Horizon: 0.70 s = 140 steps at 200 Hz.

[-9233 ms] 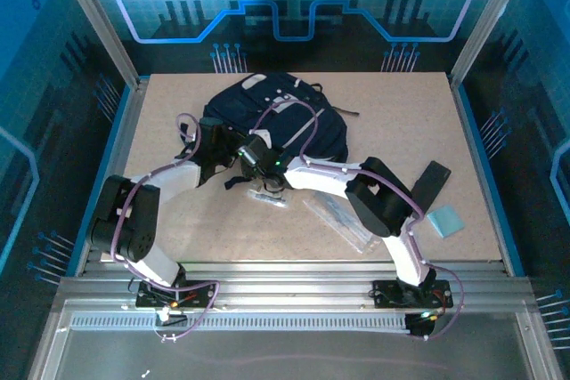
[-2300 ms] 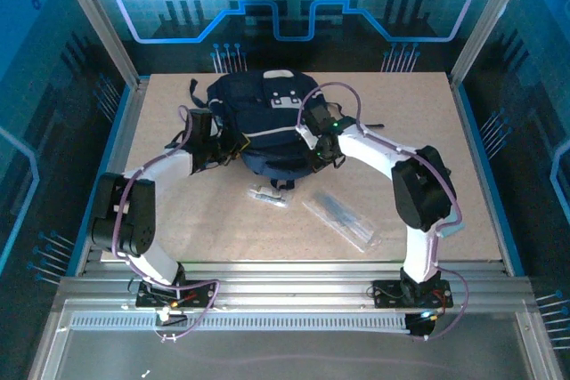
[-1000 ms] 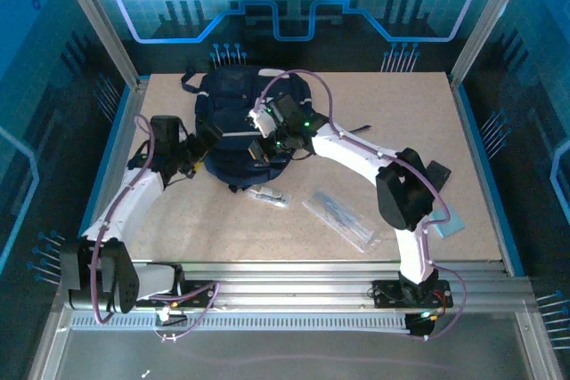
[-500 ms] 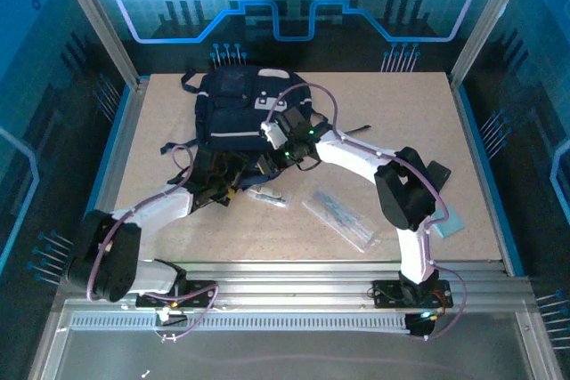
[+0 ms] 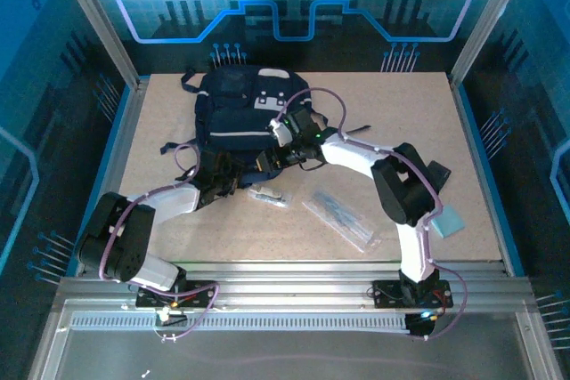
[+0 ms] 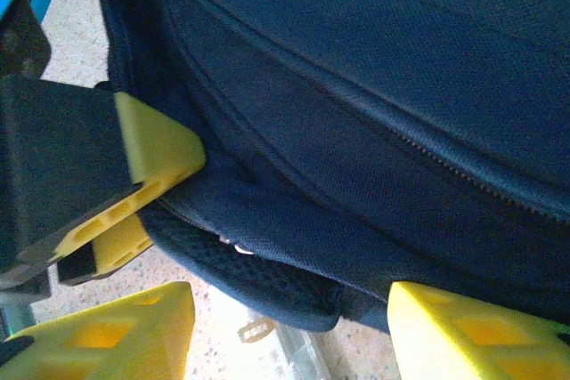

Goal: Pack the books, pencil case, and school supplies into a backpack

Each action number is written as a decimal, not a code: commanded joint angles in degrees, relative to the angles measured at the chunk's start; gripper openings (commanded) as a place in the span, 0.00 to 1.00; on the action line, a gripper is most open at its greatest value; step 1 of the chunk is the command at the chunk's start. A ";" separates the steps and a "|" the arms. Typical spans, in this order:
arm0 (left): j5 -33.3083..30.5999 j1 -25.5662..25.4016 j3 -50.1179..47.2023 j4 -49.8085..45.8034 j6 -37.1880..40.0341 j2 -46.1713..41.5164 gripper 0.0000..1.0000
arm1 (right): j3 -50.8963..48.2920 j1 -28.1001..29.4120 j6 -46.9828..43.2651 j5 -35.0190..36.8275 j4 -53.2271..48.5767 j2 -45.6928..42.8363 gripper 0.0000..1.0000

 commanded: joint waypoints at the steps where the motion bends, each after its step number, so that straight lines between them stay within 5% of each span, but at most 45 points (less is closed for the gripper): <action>1: -2.21 0.41 -0.65 0.25 1.63 -2.06 0.46 | 0.76 -0.25 1.62 -1.11 4.09 3.12 0.61; 47: -1.42 0.40 -0.70 -0.06 2.31 -2.21 0.48 | 0.24 0.57 3.52 -0.56 7.26 4.30 0.62; 85: 2.00 0.03 -1.44 -0.98 2.25 -0.86 0.66 | -1.51 2.12 5.02 0.98 6.03 2.85 0.63; 140: 2.01 -0.25 -5.37 -1.95 1.77 -1.66 0.66 | -3.49 3.00 6.41 1.74 6.06 1.17 0.67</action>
